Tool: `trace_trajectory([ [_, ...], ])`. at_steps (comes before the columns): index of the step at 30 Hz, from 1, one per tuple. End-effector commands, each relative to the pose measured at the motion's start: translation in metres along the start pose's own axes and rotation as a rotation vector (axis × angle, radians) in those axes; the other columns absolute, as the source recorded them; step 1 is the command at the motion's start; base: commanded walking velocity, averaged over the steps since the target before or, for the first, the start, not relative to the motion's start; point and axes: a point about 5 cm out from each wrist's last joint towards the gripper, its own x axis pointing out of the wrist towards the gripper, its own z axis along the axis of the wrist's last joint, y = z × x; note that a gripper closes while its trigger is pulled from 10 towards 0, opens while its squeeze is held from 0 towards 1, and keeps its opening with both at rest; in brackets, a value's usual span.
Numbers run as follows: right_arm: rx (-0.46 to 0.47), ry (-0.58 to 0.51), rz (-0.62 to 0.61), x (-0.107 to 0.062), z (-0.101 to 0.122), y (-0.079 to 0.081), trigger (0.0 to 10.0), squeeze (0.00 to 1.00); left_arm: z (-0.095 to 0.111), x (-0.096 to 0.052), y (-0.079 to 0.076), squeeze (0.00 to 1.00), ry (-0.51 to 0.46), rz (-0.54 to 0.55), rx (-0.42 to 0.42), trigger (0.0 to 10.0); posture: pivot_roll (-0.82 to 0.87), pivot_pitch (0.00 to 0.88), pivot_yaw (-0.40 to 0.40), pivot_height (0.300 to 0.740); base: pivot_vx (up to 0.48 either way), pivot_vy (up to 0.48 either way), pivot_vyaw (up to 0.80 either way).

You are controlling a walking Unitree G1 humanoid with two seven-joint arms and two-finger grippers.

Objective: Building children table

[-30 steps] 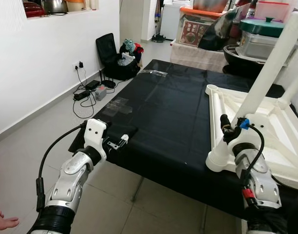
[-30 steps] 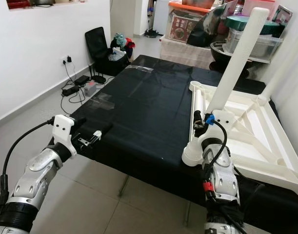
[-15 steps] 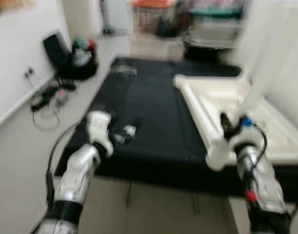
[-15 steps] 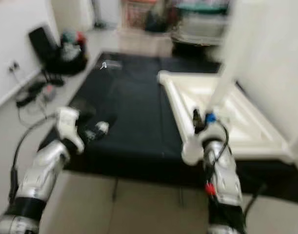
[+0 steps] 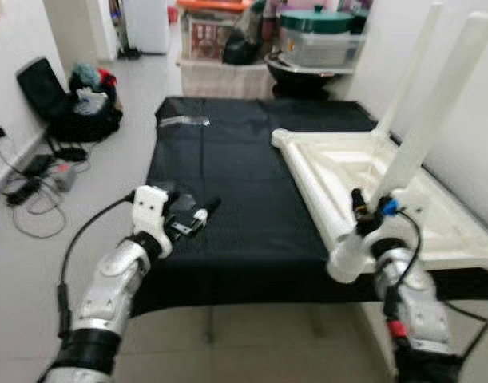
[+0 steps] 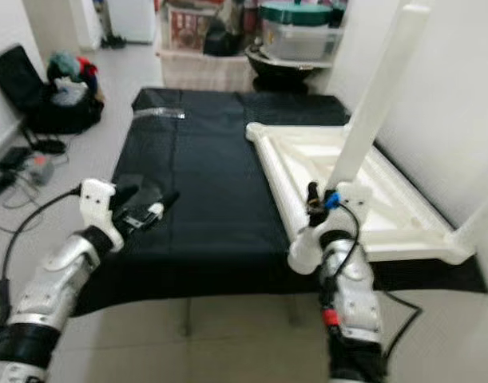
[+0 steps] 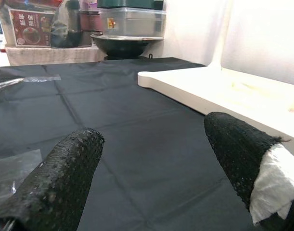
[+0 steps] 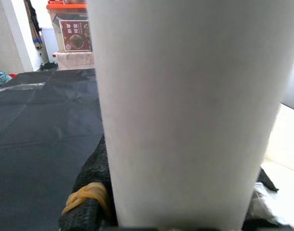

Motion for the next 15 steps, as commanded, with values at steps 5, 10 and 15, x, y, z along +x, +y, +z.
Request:
trace_trajectory([
  [5,-0.004,0.046,0.02,-0.0003,-0.0094,0.0052,10.0,0.0,-0.0005,0.0005,-0.0013,0.0,-0.003,-0.006,-0.024,10.0,0.02,0.0,-0.077,0.74,0.371,0.0,0.0],
  [10,-0.007,0.044,0.028,0.0,-0.009,0.0074,10.0,0.0,-0.0011,0.0009,-0.0035,0.0,-0.004,-0.019,-0.029,10.0,0.01,0.0,-0.08,0.74,0.397,0.0,0.0],
  [15,0.0,0.045,0.037,-0.0008,-0.009,0.0098,10.0,0.0,-0.0011,0.0012,-0.005,0.0,-0.005,-0.029,-0.028,10.0,0.01,0.0,-0.081,0.74,0.461,0.0,0.0],
])
